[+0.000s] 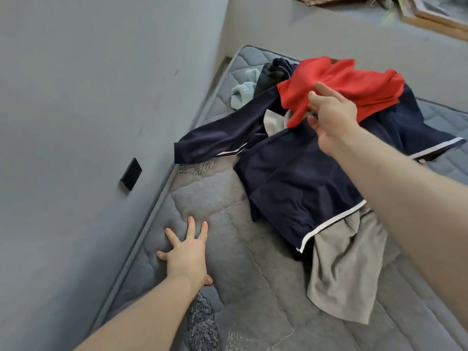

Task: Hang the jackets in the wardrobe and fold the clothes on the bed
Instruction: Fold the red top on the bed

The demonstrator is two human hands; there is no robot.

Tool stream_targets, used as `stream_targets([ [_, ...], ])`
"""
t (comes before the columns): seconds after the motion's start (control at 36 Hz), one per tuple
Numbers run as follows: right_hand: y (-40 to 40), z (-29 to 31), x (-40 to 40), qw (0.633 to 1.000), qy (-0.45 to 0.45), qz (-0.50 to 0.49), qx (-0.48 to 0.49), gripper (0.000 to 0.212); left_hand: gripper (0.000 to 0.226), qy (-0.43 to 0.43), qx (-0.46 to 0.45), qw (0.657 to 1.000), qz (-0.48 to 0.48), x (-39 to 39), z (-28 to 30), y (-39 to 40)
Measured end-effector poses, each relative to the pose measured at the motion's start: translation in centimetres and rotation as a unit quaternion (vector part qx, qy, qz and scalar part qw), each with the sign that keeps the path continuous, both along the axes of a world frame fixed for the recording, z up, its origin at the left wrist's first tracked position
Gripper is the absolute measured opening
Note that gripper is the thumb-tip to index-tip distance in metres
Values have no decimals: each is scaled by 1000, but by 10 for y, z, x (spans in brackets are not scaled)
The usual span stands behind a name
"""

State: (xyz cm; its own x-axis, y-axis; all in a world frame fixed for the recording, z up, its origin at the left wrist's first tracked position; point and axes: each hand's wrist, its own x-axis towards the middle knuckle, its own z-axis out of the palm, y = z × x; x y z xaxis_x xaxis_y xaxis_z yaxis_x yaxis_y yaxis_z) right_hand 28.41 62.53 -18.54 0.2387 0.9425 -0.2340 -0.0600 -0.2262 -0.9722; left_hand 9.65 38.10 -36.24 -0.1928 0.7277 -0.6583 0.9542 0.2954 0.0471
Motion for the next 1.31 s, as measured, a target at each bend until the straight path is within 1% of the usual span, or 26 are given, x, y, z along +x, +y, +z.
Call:
stream_targets([
  [0.06,-29,3,-5,996,88,9,5,18,140,-3,0,1000,0,-1,0,0],
  [0.11,-63,0,-6,990,137,23,-12,17,141,-10,0,1000,2,-2,1,0],
  [0.22,-143,-12,6,983,161,57,-67,22,140,-24,2,1000,12,-3,2,-1],
  [0.31,-207,-21,23,976,165,87,-109,21,139,-25,9,1000,12,-4,6,-3],
  [0.42,-287,-34,47,966,178,67,-175,21,137,-27,12,1000,-4,-7,13,-9],
  [0.5,-344,-46,58,965,150,40,-212,14,125,-35,33,998,-27,-16,18,-23],
  [0.56,-382,-52,61,962,145,33,-229,17,115,-34,40,997,-51,-23,22,-41],
  [0.64,-435,-46,58,953,151,36,-261,20,109,-26,6,997,-79,-31,36,-85],
  [0.72,-480,-22,51,946,145,47,-286,19,100,-55,-32,995,-70,-31,57,-145],
  [0.81,-514,14,48,935,173,29,-309,21,95,-132,-48,989,-42,-24,88,-213],
  [0.92,-550,74,45,920,220,16,-323,18,99,-252,-31,967,-28,1,148,-298],
  [1.0,-571,121,41,917,231,34,-323,16,106,-332,-16,943,10,24,199,-351],
  [1.06,-583,152,39,920,238,39,-310,16,98,-364,7,930,50,38,228,-380],
  [1.11,-592,182,37,925,245,39,-289,17,79,-375,22,923,86,49,256,-403],
  [1.17,-600,209,34,927,257,35,-272,18,63,-370,30,923,99,54,281,-421],
  [1.25,-615,245,31,922,284,27,-262,17,44,-361,53,929,66,49,313,-437],
  [1.31,-627,265,29,919,296,26,-259,17,40,-348,52,935,42,40,328,-443],
])
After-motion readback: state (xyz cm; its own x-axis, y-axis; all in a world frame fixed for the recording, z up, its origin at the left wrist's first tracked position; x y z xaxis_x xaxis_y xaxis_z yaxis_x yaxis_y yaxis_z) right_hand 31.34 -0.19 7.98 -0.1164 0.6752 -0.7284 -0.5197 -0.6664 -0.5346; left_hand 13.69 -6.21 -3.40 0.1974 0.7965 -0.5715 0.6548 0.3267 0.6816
